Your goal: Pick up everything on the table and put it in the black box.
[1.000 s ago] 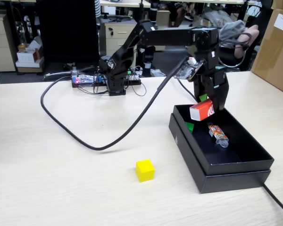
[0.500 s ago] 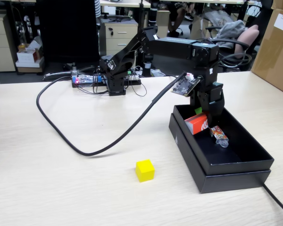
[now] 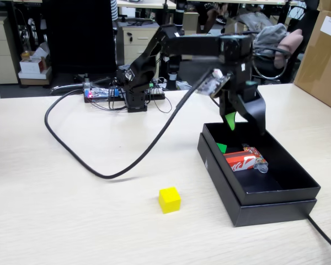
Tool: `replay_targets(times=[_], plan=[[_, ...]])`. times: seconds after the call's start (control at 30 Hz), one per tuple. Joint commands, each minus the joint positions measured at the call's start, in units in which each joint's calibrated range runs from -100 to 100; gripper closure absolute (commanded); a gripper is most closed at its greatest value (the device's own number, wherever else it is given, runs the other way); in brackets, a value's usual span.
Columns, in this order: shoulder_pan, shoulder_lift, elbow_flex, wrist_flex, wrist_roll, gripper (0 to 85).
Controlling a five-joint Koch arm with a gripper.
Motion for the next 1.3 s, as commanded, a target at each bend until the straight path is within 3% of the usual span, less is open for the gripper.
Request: replay_targets(times=[0.0,0.27,0.53,1.27], plan=[[-1.1,-13.4,0.3,-1.7,-0.8,44.8],[-7.5,-29.6,-17.2,-1.7,-3.9,41.6],[-15.5,-20.8,-23.3,2.9,-7.9,40.0],[-17.9,24.1,14.8,5.0,-8.2,40.4]])
